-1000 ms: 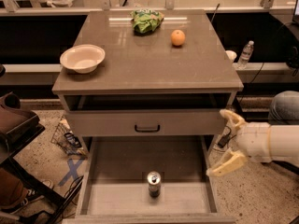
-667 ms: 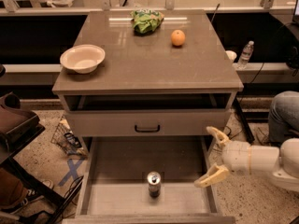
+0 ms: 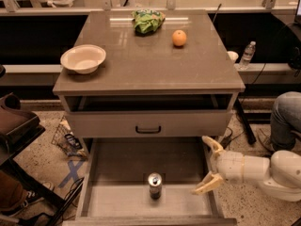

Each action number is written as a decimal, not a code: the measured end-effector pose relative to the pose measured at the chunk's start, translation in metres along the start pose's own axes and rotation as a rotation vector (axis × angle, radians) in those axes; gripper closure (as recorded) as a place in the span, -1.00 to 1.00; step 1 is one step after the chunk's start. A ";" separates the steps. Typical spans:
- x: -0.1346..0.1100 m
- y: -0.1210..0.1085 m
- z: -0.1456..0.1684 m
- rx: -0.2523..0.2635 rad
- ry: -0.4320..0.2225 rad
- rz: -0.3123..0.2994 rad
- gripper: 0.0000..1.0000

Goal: Pick redbull can from middle drawer and place on counter

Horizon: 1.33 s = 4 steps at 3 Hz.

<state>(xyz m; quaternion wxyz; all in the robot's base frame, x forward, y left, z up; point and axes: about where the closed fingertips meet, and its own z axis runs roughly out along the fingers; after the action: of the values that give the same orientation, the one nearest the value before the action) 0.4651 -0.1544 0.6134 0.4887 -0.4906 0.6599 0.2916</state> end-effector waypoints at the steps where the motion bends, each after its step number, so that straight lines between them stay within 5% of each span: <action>1: 0.032 -0.004 0.034 -0.023 -0.012 0.042 -1.00; 3: 0.105 0.002 0.107 -0.089 -0.050 0.032 -1.00; 4: 0.117 0.014 0.127 -0.116 -0.077 0.012 -1.00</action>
Offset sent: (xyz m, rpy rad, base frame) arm 0.0416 0.0574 -0.1654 0.0901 0.0893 0.0693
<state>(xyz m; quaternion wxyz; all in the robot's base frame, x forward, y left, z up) 0.4924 -0.0822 0.4584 0.4827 -0.5025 0.6257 0.3507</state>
